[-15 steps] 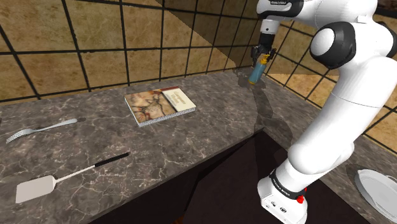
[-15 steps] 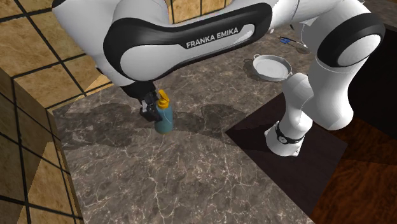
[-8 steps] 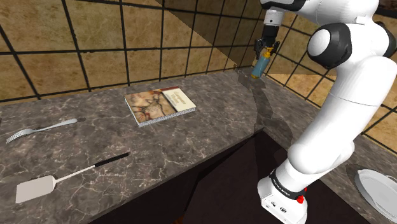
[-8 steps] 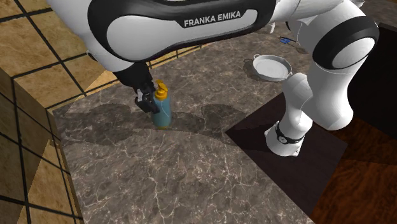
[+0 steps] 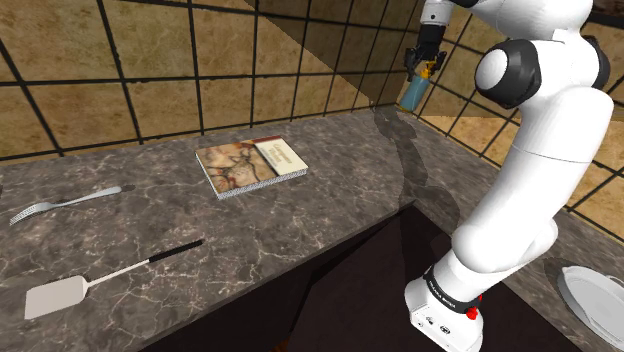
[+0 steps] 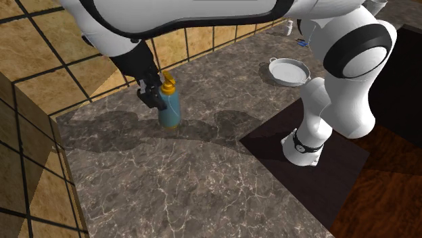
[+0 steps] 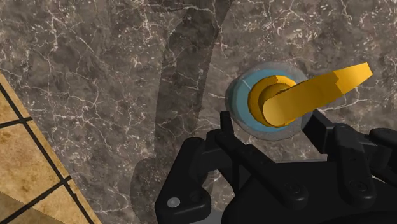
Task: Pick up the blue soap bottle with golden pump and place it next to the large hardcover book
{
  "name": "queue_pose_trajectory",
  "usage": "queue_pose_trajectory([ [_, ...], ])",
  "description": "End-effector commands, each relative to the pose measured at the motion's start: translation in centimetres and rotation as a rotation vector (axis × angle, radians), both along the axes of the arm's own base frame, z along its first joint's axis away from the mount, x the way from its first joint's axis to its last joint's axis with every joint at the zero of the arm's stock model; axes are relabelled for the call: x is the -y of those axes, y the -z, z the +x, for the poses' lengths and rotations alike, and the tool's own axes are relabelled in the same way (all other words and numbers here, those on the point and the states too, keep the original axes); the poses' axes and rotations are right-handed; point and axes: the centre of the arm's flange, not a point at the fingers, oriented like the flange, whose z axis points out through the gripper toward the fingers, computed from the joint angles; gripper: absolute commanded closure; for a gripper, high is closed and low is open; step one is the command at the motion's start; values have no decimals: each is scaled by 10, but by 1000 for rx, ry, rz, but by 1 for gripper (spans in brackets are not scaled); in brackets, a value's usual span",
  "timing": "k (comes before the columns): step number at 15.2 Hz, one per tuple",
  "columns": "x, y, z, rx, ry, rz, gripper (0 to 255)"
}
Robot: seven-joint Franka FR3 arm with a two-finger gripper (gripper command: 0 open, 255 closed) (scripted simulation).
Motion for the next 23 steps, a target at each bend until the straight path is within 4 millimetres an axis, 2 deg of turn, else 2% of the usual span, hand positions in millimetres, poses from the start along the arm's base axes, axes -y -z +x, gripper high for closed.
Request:
queue_pose_trajectory([
  [1, 0, -10, 0, 0, 0, 0, 255],
  [5, 0, -27, 0, 0, 0, 0, 255],
  [23, -178, 73, 122, 0, 0, 0, 255],
])
